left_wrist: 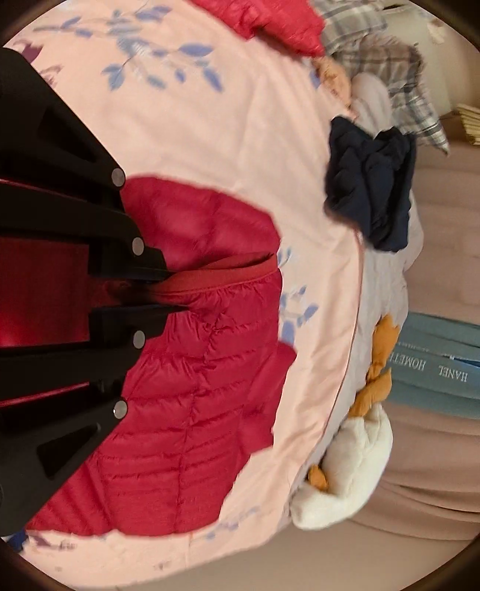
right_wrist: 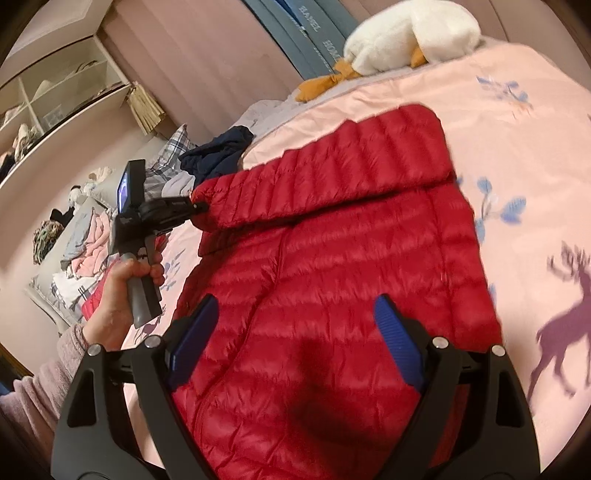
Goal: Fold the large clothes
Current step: 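Grasp the sleeve cuff with the left gripper and straighten it, then open the left gripper and move both grippers to the jacket hem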
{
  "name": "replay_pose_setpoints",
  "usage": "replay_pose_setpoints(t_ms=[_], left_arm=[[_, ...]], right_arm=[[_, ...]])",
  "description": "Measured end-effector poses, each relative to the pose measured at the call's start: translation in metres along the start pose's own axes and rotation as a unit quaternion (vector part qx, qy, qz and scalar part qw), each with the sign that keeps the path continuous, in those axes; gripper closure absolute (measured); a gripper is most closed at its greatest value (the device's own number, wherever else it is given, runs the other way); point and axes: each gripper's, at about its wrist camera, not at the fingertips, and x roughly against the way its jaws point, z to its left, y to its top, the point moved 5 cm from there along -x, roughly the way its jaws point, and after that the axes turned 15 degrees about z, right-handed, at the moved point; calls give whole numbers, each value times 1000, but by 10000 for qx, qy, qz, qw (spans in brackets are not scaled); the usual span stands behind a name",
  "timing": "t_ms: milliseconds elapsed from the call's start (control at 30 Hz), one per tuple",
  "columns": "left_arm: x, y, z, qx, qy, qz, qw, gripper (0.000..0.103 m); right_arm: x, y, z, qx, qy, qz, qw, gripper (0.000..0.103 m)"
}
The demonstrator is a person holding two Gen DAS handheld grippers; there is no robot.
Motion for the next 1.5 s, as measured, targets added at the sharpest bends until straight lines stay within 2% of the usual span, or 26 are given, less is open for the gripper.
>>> replay_pose_setpoints(t_ms=[67, 167, 267, 300, 333, 367, 500, 667, 767, 867, 1000, 1133, 1233, 1367, 1467, 1500], left_arm=[[-6, 0, 5, 3, 201, 56, 9998, 94], [-28, -6, 14, -13, 266, 405, 9988, 92], [-35, -11, 22, 111, 164, 564, 9982, 70], [-34, -12, 28, 212, 183, 566, 9980, 54], [-33, -12, 33, 296, 215, 545, 9978, 42], [-30, -12, 38, 366, 222, 498, 9978, 39], [-6, -3, 45, 306, 195, 138, 9992, 38], [9, 7, -2, -438, -135, -266, 9986, 38], [-12, 1, -28, -803, -69, -36, 9967, 40], [-50, -10, -34, -846, -9, 543, 9949, 41], [-52, -13, -30, -775, -154, 582, 9952, 39], [-36, -11, -19, -650, -226, 409, 9968, 39], [-44, -15, -15, -688, -177, 534, 9960, 39], [-48, -20, -17, -692, -186, 653, 9953, 38], [-32, -24, -8, -472, -495, 648, 9955, 36], [-23, -28, -2, -425, -570, 596, 9957, 31]], right_arm=[[-1, 13, 0, 92, -143, -11, 9999, 16], [-12, 44, -5, 195, -493, 83, 9986, 16], [-39, 84, -14, 295, -933, 293, 9948, 16], [-46, 93, -16, 296, -1095, 344, 9929, 16], [-54, 106, -18, 322, -1251, 352, 9910, 16], [-58, 114, -19, 349, -1314, 320, 9902, 16], [-79, 154, -19, 463, -1623, 215, 9854, 16], [-113, 179, -10, 616, -1771, 334, 9817, 16], [-137, 175, -10, 740, -1972, 583, 9758, 16], [-156, 165, -20, 959, -2247, 782, 9665, 16], [-149, 164, -24, 903, -2252, 781, 9670, 19], [-122, 162, -21, 895, -2220, 446, 9699, 19], [-127, 152, -40, 782, -2428, 698, 9644, 19], [-132, 147, -48, 672, -2356, 797, 9662, 19], [-115, 143, -41, 530, -2168, 717, 9721, 19], [-105, 139, -38, 538, -2085, 654, 9744, 18]])
